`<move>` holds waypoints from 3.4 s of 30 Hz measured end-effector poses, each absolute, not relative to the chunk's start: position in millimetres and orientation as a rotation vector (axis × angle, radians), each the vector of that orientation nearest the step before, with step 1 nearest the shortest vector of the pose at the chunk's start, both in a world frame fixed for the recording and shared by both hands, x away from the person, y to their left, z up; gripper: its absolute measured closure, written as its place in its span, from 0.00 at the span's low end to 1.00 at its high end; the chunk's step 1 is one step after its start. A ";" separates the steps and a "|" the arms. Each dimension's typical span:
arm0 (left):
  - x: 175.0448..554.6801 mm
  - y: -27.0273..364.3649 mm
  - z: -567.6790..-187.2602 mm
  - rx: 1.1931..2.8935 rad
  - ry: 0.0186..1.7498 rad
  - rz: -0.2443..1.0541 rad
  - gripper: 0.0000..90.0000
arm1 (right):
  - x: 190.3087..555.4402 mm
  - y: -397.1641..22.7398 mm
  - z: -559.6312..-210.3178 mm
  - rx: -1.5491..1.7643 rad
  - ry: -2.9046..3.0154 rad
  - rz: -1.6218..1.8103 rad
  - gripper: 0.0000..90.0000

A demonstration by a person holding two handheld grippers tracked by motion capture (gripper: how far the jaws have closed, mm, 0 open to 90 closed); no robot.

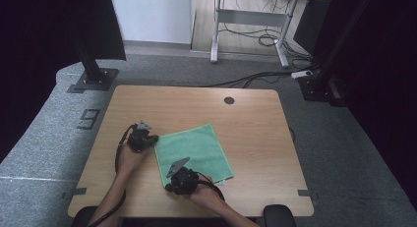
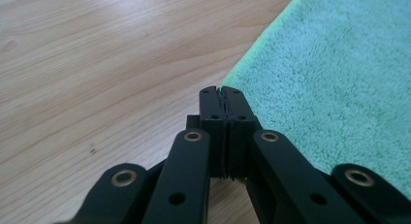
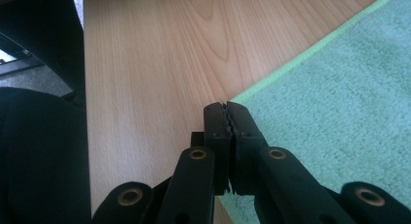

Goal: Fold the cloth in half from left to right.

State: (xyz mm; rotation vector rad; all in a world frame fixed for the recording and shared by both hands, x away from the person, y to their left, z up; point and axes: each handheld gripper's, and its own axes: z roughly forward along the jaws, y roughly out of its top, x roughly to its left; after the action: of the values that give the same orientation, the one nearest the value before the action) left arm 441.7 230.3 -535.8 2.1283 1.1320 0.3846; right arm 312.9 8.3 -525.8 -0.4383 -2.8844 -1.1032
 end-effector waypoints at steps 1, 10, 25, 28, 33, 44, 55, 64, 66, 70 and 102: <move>440.9 233.1 -534.5 2.122 1.138 0.384 0.98 | 312.8 10.2 -525.7 -0.426 -2.885 -1.104 0.97; 433.7 264.7 -524.8 2.048 1.209 0.331 0.98 | 304.6 35.0 -517.9 -0.339 -2.897 -1.117 0.97; 440.6 244.0 -510.5 2.033 1.121 0.351 0.98 | 309.0 -0.6 -495.9 -0.416 -2.913 -1.213 0.97; 443.4 238.7 -509.2 2.025 1.108 0.349 0.97 | 310.5 -9.5 -493.5 -0.440 -2.920 -1.222 0.97; 449.5 228.5 -507.1 2.038 1.086 0.349 0.97 | 310.5 -22.0 -492.8 -0.471 -2.945 -1.221 0.97; 462.8 199.4 -498.9 2.060 1.039 0.360 0.97 | 313.2 -47.4 -492.4 -0.550 -2.947 -1.246 0.97; 473.4 172.1 -497.8 2.074 1.006 0.358 0.97 | 316.5 -74.0 -493.3 -0.649 -2.946 -1.254 0.97; 482.5 145.0 -499.2 2.104 0.976 0.355 0.97 | 319.7 -97.4 -497.5 -0.734 -2.943 -1.257 0.97; 484.0 139.6 -499.5 2.112 0.971 0.357 0.97 | 320.3 -102.5 -497.7 -0.752 -2.940 -1.260 0.97; 486.8 130.4 -500.3 2.117 0.960 0.352 0.97 | 320.9 -110.6 -497.8 -0.769 -2.942 -1.265 0.97; 502.0 90.4 -514.3 2.121 0.957 0.368 0.67 | 329.7 -141.5 -510.2 -0.918 -2.934 -1.232 0.92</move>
State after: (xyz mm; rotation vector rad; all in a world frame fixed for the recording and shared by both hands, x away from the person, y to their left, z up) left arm 502.0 90.4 -514.3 2.1206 0.9572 0.3676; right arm 329.7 -141.5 -510.2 -0.9177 -2.9340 -1.2316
